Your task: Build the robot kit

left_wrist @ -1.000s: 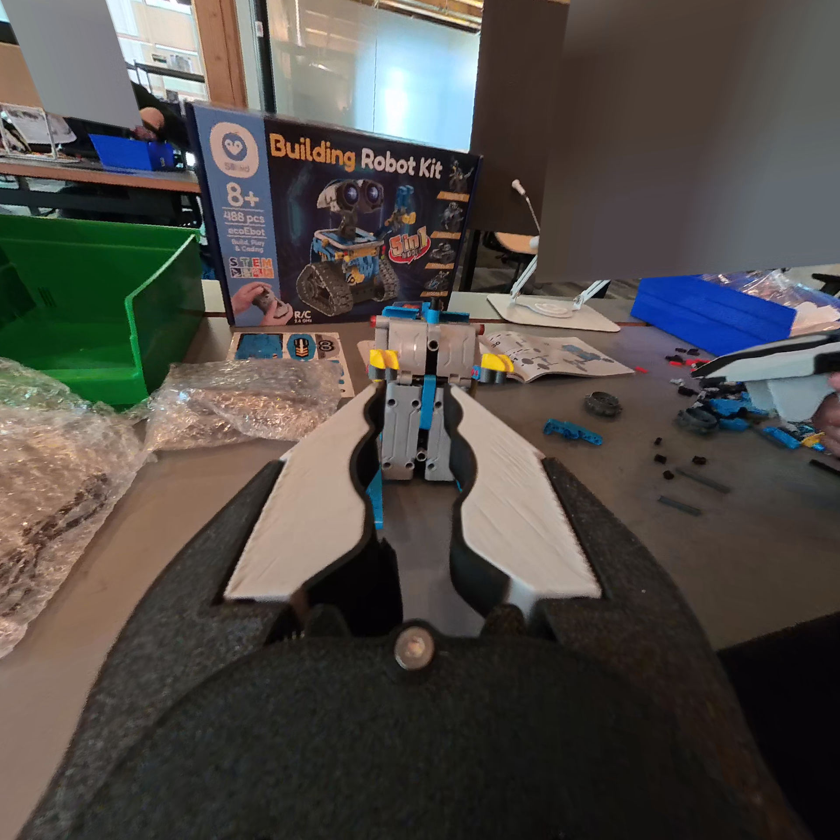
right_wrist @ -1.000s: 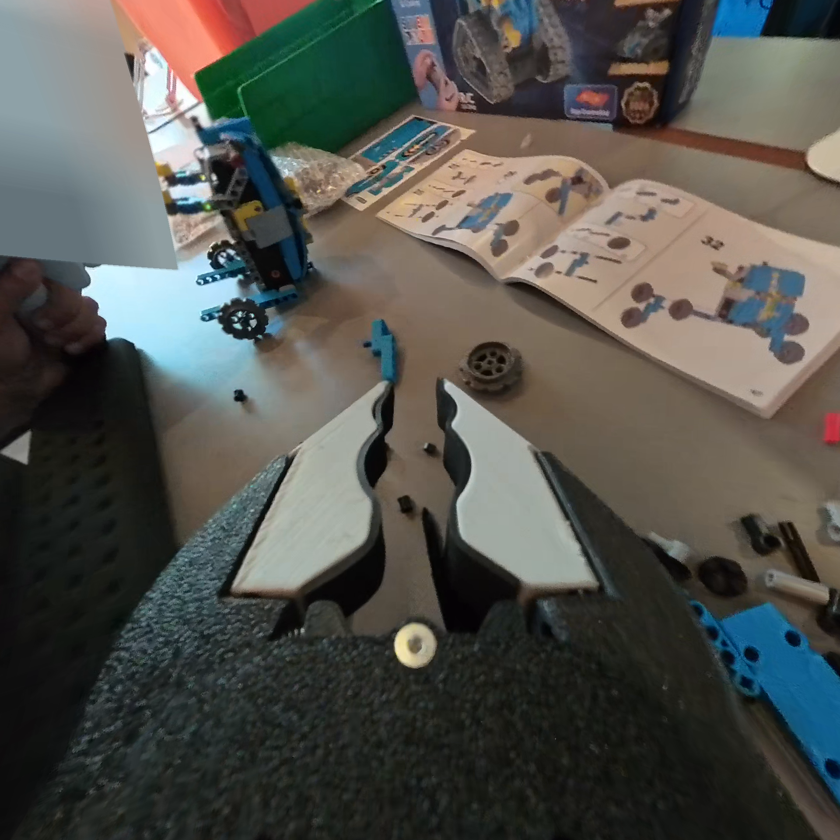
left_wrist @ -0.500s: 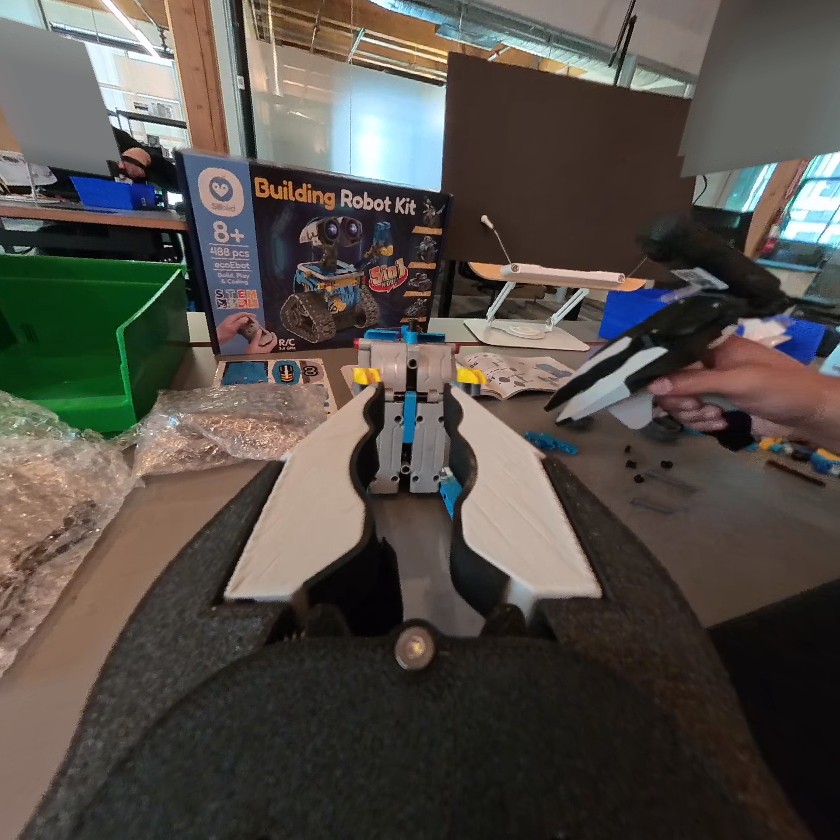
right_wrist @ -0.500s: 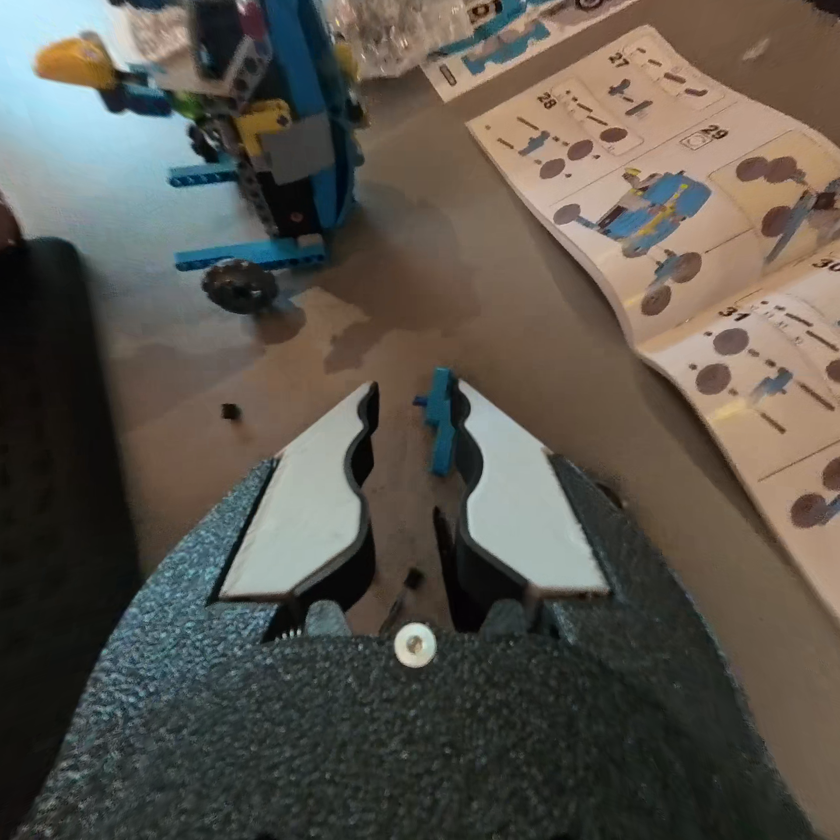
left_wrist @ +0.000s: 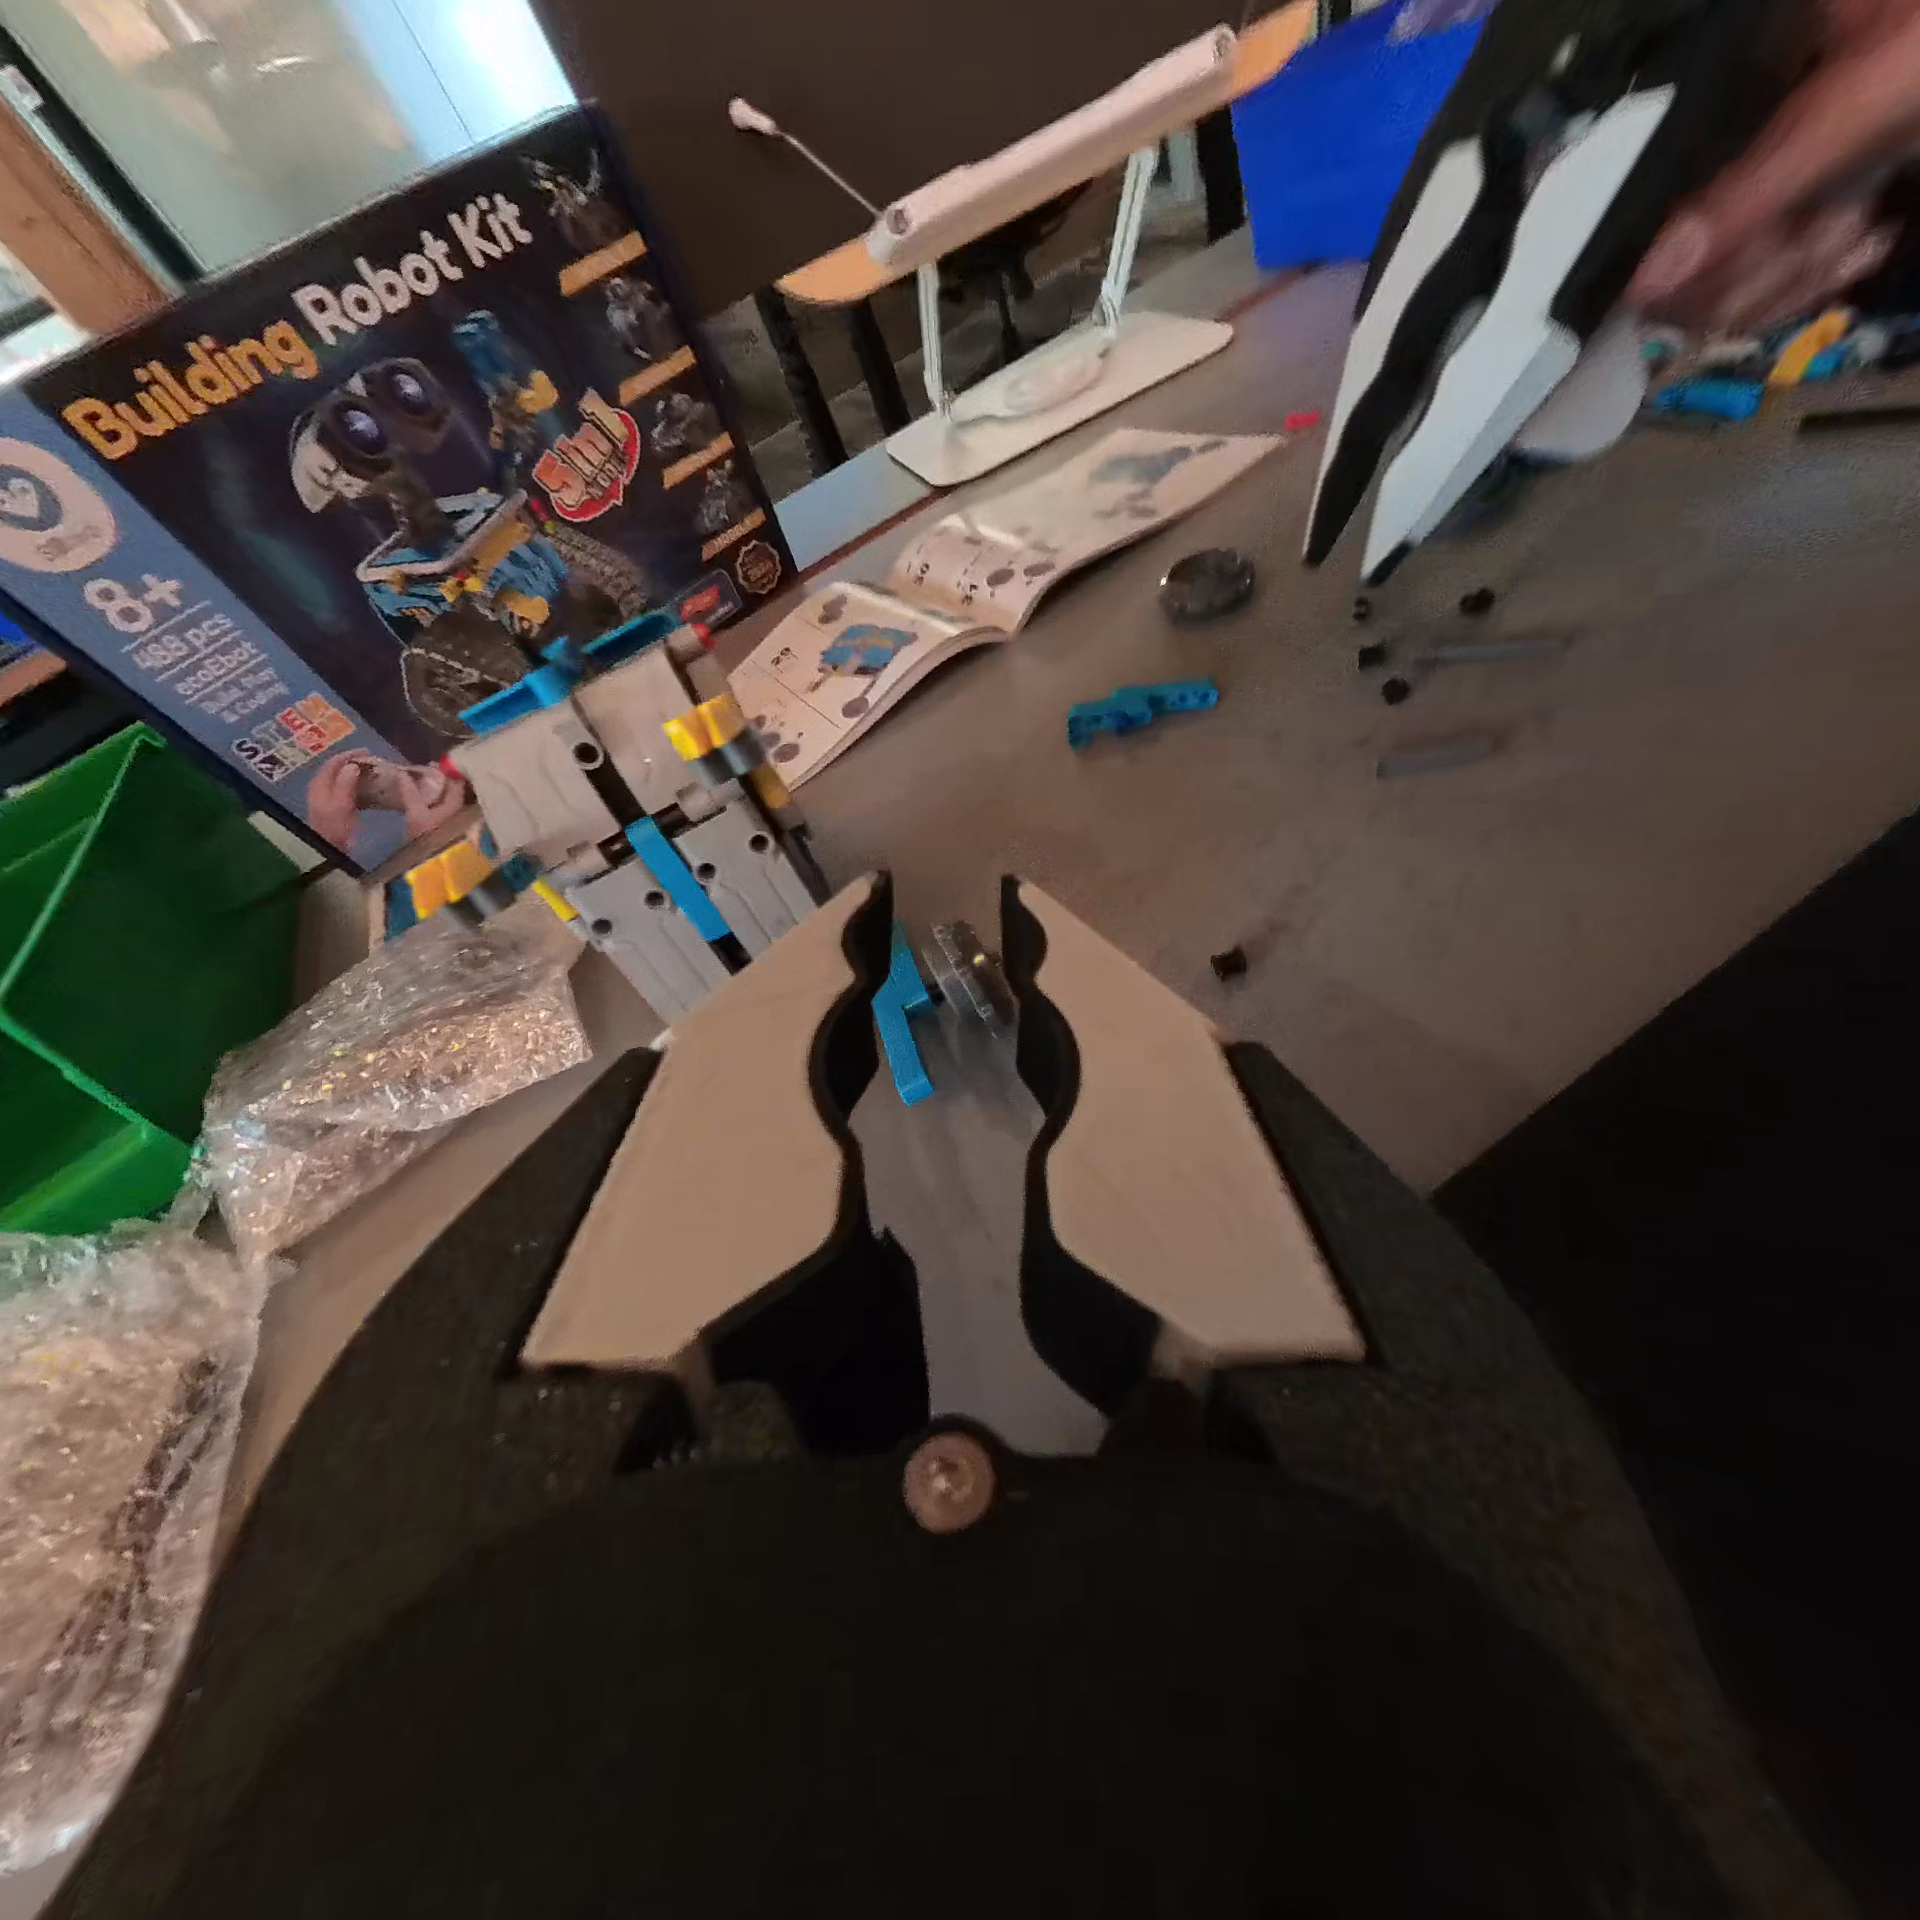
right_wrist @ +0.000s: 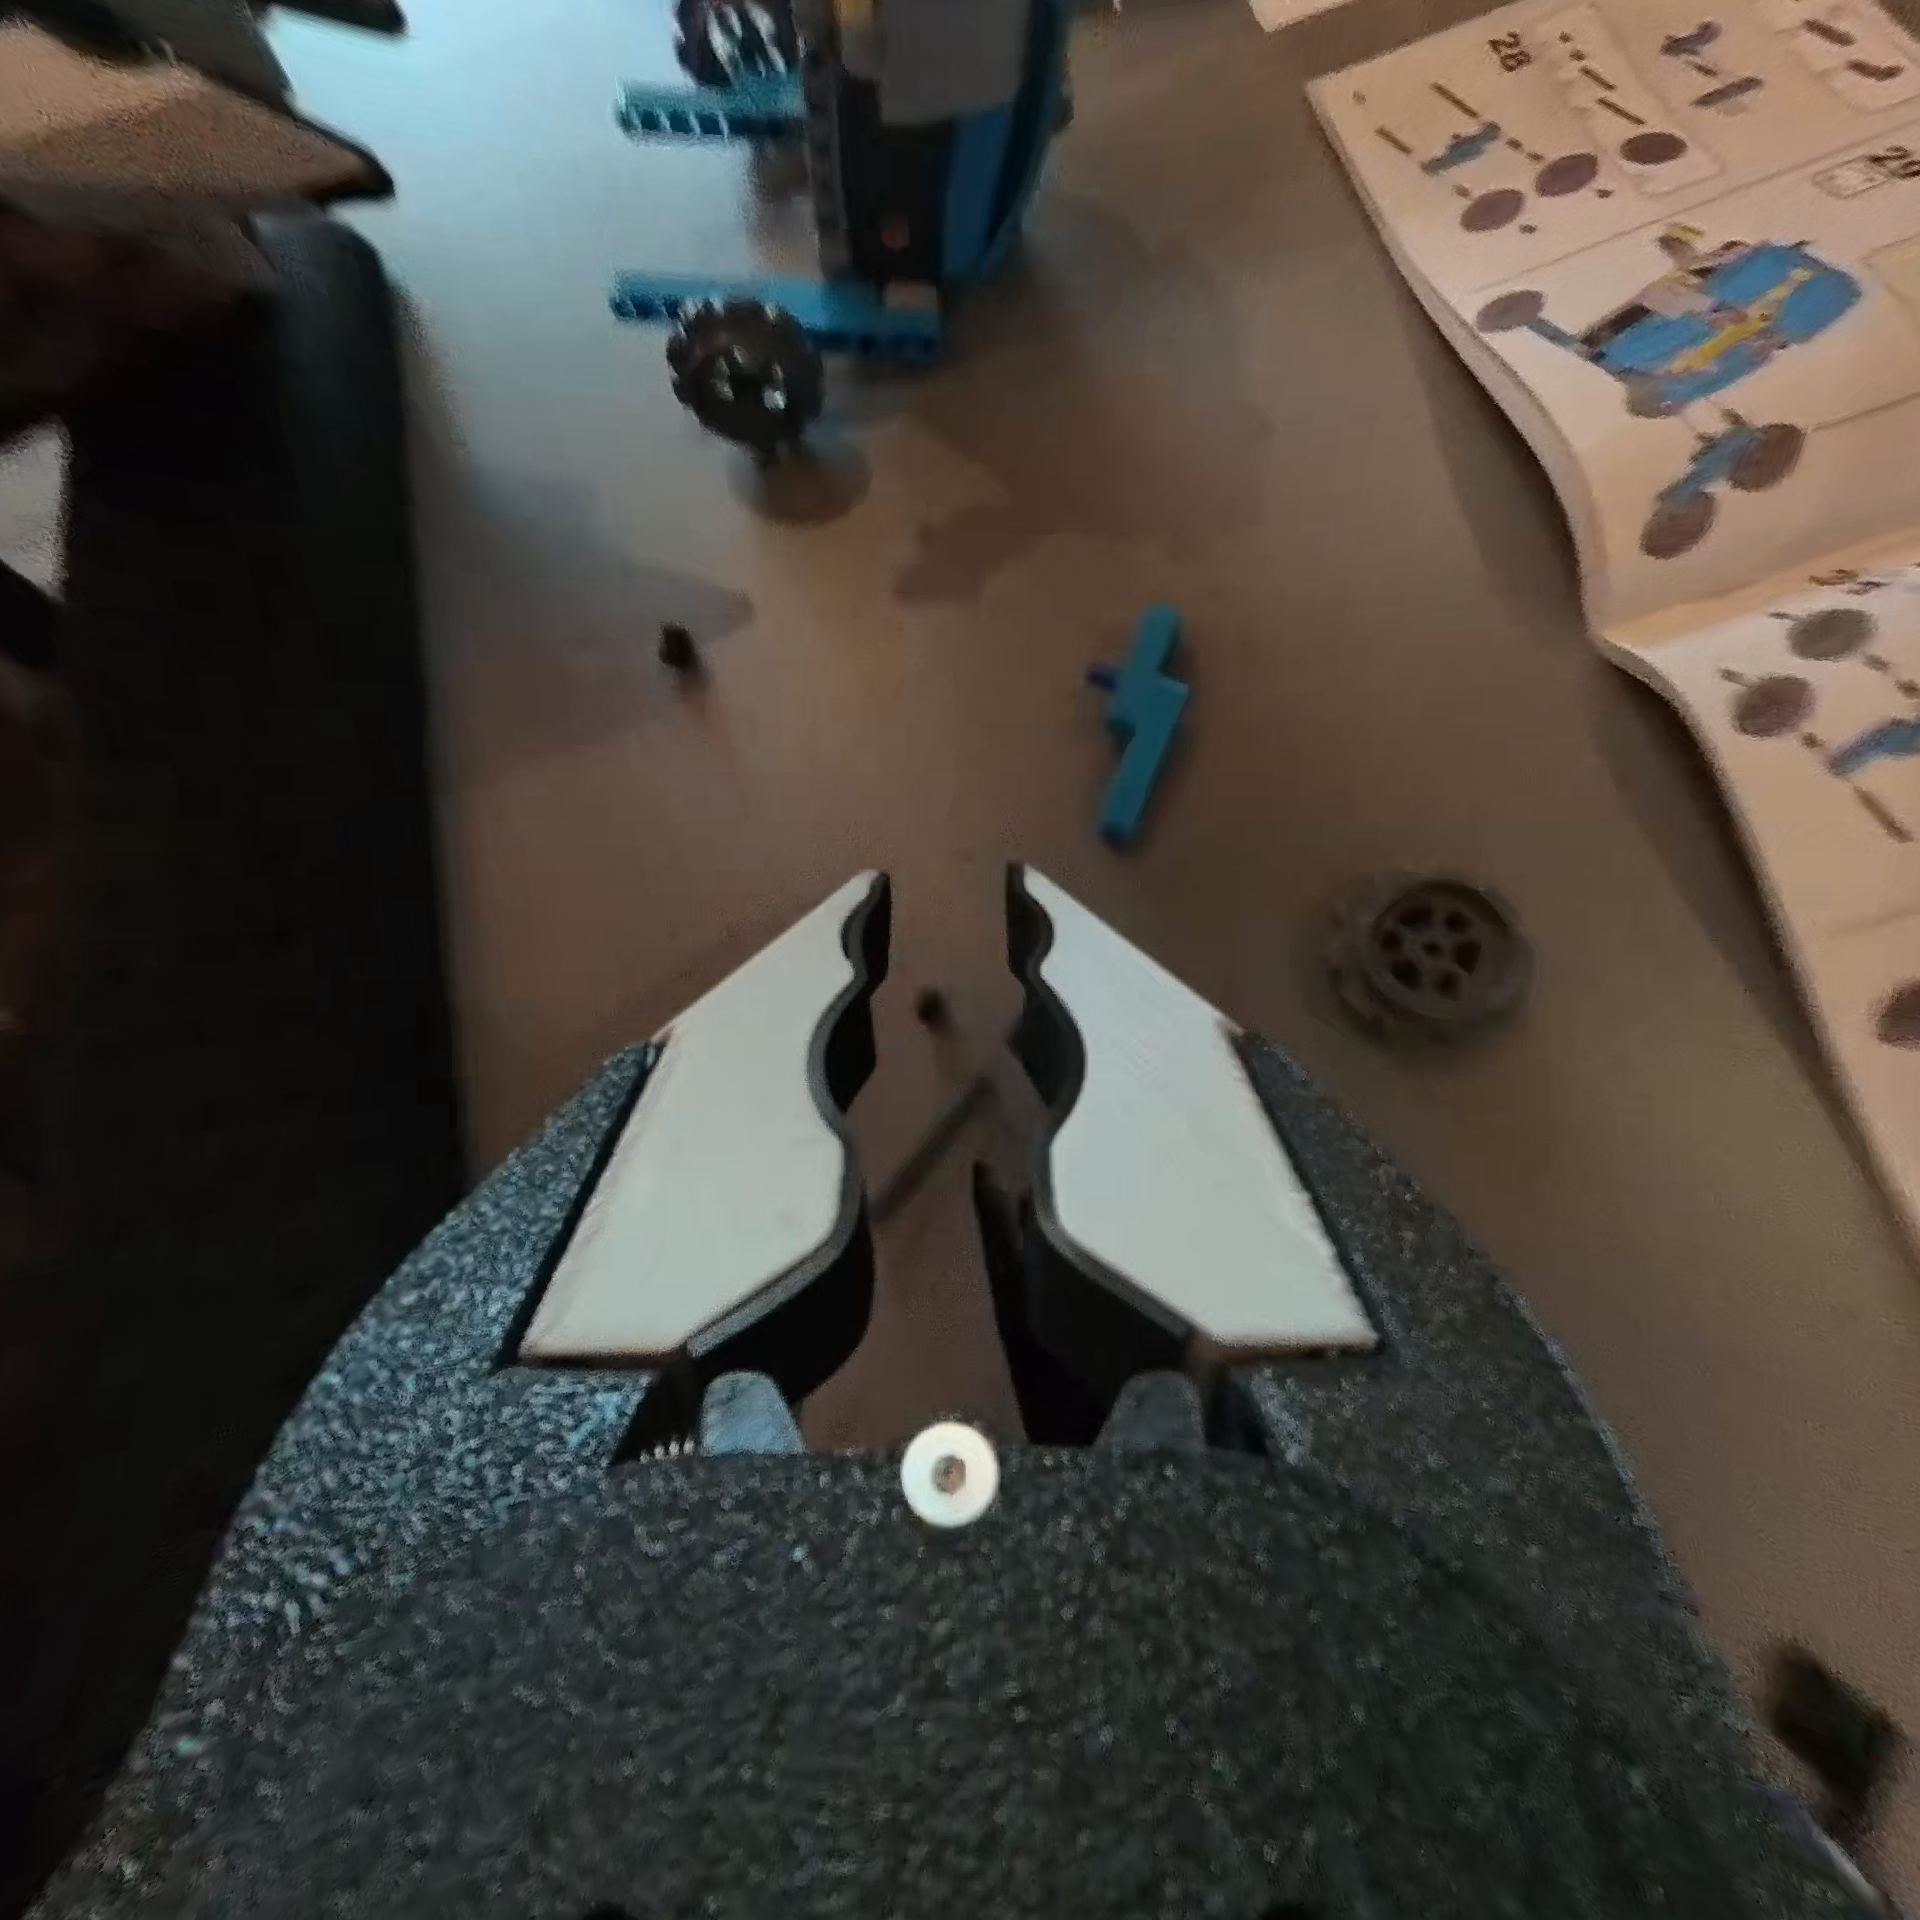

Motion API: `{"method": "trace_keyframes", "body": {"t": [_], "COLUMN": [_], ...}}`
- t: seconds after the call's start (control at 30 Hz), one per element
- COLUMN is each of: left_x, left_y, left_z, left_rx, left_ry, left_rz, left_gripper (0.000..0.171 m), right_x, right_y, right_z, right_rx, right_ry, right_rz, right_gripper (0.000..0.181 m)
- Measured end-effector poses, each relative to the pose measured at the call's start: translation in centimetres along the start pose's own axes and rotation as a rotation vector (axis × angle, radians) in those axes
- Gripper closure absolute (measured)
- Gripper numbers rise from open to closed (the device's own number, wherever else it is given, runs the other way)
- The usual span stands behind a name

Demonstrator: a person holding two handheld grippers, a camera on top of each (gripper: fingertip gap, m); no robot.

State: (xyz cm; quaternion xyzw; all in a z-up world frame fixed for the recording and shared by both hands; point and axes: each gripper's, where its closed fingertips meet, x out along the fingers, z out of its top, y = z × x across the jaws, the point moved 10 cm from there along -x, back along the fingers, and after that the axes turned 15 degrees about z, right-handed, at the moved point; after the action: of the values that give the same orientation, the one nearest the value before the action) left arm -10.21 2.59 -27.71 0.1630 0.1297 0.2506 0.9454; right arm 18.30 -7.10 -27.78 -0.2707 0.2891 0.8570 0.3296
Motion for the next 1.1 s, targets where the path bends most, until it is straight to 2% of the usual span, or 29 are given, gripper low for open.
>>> {"method": "trace_keyframes", "body": {"t": [0.07, 0.17, 0.27, 0.37, 0.43, 0.5, 0.63, 0.77, 0.9, 1.0, 1.1], "left_x": [0.1, 0.1, 0.1, 0.0, -0.1, -0.1, -0.5, -1.2, -1.5, -1.5, -2.2], "left_y": [-0.5, -1.1, -1.3, -1.2, -0.8, -0.4, 0.4, 1.4, 2.5, 2.8, 2.2], "left_z": [0.0, 0.0, -0.1, 0.0, 0.0, 0.1, 0.2, 0.6, 0.6, 0.8, 1.8], "left_rx": [0.056, 0.116, 0.139, 0.123, 0.091, 0.048, -0.032, -0.146, -0.272, -0.35, -0.448], "left_ry": [-0.004, -0.024, -0.028, -0.034, -0.033, -0.033, -0.065, -0.099, -0.107, -0.134, -0.26], "left_rz": [0.002, 0.016, 0.025, 0.037, 0.045, 0.045, 0.039, 0.036, 0.025, -0.029, -0.163], "left_gripper": [0.152, 0.153, 0.154, 0.154, 0.154, 0.154, 0.154, 0.154, 0.154, 0.154, 0.154], "right_x": [-1.6, -2.2, -1.6, -1.1, -0.6, 0.0, 0.2, 0.2, -0.3, -0.7, -0.6], "right_y": [0.2, 0.7, 0.7, 1.0, 1.1, 1.0, 1.0, 1.5, 2.4, 3.0, 3.9], "right_z": [-0.8, -2.7, -4.3, -4.4, -4.6, -5.0, -4.9, -4.7, -3.8, -2.8, -1.7], "right_rx": [-0.013, 0.052, 0.055, 0.075, 0.078, 0.078, 0.036, -0.021, -0.097, -0.212, -0.376], "right_ry": [0.038, 0.099, 0.18, 0.135, 0.111, 0.148, 0.177, 0.216, 0.19, 0.139, 0.052], "right_rz": [-0.013, 0.08, 0.002, 0.009, -0.001, -0.024, -0.09, -0.115, -0.171, -0.246, -0.355], "right_gripper": [0.159, 0.16, 0.159, 0.155, 0.157, 0.157, 0.175, 0.177, 0.178, 0.177, 0.177]}}
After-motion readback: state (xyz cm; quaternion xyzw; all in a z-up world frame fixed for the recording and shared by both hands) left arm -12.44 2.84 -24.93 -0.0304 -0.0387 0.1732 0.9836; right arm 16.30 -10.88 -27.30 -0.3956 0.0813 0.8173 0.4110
